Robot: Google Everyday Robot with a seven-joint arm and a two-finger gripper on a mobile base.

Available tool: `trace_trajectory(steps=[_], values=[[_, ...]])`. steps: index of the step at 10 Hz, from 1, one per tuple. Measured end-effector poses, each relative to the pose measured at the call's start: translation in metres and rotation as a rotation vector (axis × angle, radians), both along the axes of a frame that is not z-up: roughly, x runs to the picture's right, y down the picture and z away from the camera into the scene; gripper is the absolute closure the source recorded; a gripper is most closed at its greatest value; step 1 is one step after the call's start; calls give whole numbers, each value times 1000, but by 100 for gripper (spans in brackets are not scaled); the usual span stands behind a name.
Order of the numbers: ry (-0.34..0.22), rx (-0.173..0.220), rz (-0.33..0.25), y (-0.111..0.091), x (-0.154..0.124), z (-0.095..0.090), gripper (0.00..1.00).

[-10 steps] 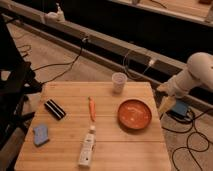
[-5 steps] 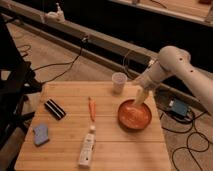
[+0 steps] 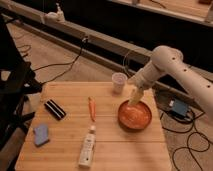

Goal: Place the pepper in the ceramic bowl

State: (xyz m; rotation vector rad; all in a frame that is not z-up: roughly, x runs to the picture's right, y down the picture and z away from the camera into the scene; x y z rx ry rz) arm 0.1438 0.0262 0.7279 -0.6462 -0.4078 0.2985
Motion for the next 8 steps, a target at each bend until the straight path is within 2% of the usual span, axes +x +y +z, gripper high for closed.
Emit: trace_trajectory(steps=[1, 3, 4, 5, 8], values=[[22, 1, 25, -2, 4, 4, 20], [91, 37, 113, -17, 2, 25, 20], [101, 48, 175, -26, -11, 35, 20], [94, 46, 214, -28, -22, 40, 20], [83, 11, 322, -24, -58, 59, 20]])
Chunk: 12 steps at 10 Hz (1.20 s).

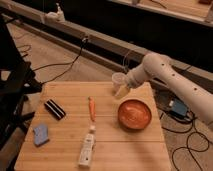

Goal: Place the pepper in the ceramic bowl

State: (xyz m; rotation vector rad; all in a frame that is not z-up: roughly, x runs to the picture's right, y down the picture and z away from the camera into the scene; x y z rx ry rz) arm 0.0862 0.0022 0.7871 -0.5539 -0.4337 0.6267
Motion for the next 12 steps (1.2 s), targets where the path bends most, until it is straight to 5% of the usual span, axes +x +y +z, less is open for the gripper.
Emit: trace_trajectory(steps=[6, 12], values=[[33, -50, 55, 34, -61, 34, 20], [40, -75, 66, 46, -69, 39, 20]])
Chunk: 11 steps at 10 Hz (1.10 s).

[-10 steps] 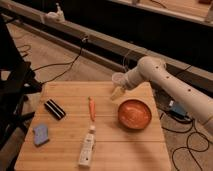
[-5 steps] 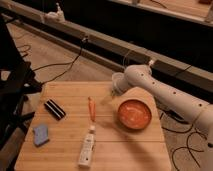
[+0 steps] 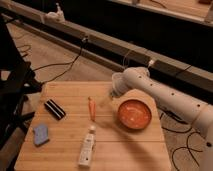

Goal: Place the pepper in the ceramic bowl

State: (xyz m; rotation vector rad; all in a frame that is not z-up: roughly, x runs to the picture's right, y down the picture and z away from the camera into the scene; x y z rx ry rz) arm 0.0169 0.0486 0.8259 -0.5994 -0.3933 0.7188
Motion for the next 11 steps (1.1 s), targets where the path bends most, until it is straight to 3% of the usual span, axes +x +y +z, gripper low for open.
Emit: trace_trajectory(steps=[5, 7, 11], values=[[-83, -71, -42, 35, -55, 15, 20], [-107, -113, -57, 46, -68, 31, 20], [-112, -202, -21, 55, -80, 72, 20]])
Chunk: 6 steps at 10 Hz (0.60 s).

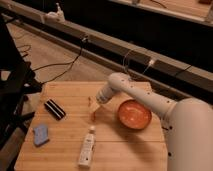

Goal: Place the pepper in the ceramic bowl

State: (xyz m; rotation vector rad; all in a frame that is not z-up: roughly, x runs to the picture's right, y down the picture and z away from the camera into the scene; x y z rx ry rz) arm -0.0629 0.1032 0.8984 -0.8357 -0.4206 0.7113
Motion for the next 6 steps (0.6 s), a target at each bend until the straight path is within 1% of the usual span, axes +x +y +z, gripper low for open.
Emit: trace_trajectory(steps=[2, 3, 4, 5, 6], values=[[0, -35, 25, 6, -5, 13, 20], [3, -44, 41, 7, -9, 15, 20], [9, -43, 48, 9, -11, 16, 21], [17, -40, 49, 11, -14, 17, 27], [29, -38, 52, 13, -16, 19, 39]])
